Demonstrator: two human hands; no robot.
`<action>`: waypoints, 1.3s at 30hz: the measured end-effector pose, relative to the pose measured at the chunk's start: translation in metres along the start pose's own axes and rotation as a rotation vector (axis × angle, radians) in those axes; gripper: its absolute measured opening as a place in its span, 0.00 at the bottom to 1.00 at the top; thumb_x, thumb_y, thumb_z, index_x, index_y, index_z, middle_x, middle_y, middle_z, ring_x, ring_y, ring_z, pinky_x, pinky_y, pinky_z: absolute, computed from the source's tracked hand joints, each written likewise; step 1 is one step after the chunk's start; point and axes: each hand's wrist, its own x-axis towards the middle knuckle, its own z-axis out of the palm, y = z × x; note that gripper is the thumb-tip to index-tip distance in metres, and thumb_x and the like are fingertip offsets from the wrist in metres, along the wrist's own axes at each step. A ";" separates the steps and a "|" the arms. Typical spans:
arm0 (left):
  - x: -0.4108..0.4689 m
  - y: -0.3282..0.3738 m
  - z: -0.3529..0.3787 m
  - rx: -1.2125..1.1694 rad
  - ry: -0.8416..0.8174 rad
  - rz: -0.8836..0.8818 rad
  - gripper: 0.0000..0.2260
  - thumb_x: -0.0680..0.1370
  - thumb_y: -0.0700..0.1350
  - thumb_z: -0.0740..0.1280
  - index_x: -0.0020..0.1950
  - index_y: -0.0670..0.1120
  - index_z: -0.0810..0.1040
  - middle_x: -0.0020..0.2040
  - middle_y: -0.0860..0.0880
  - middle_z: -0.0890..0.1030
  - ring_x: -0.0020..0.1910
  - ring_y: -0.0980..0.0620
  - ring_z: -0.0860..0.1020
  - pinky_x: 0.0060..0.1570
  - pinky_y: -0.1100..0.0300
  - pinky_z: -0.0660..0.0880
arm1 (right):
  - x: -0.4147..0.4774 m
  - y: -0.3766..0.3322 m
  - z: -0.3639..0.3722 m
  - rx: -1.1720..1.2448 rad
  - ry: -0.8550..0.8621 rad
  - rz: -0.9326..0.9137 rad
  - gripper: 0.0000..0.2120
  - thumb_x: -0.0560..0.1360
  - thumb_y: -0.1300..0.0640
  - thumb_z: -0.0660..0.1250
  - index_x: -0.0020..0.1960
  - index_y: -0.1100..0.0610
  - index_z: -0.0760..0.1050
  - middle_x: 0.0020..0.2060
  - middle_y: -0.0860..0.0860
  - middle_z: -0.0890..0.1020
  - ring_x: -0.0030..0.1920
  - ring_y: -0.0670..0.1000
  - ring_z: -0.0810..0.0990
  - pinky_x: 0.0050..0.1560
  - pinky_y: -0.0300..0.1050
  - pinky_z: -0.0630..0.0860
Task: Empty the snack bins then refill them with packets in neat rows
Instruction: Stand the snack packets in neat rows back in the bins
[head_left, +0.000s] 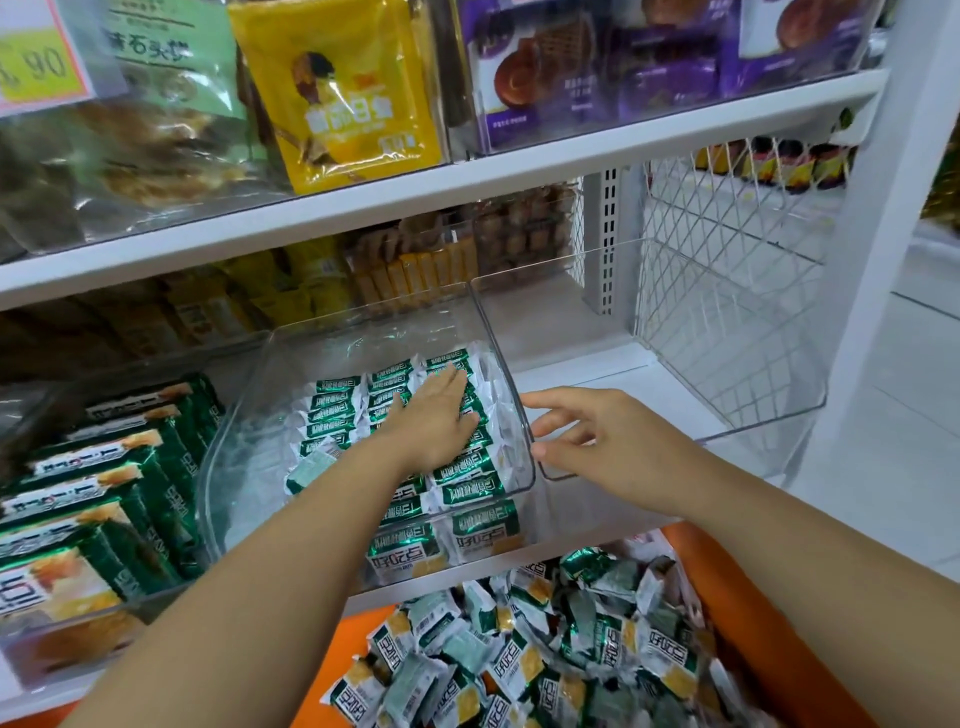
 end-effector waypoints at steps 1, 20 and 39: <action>0.005 0.001 -0.001 0.005 0.006 -0.018 0.27 0.84 0.53 0.49 0.79 0.48 0.41 0.79 0.51 0.39 0.78 0.50 0.41 0.73 0.43 0.39 | 0.001 0.001 -0.001 0.003 0.000 0.001 0.22 0.75 0.54 0.69 0.68 0.45 0.70 0.51 0.41 0.80 0.47 0.42 0.81 0.50 0.35 0.75; -0.011 0.001 -0.008 0.022 -0.217 0.086 0.34 0.76 0.70 0.46 0.78 0.59 0.41 0.78 0.55 0.38 0.77 0.52 0.39 0.71 0.41 0.33 | 0.007 0.004 -0.004 0.033 -0.036 0.008 0.22 0.75 0.55 0.69 0.68 0.44 0.71 0.49 0.41 0.81 0.46 0.39 0.80 0.50 0.35 0.76; -0.084 -0.078 -0.021 0.201 -0.018 -0.110 0.25 0.76 0.50 0.67 0.73 0.54 0.66 0.67 0.45 0.69 0.58 0.45 0.75 0.58 0.51 0.74 | 0.005 -0.029 0.026 -0.182 0.180 -0.157 0.13 0.74 0.57 0.70 0.58 0.49 0.78 0.55 0.44 0.70 0.51 0.42 0.71 0.59 0.39 0.69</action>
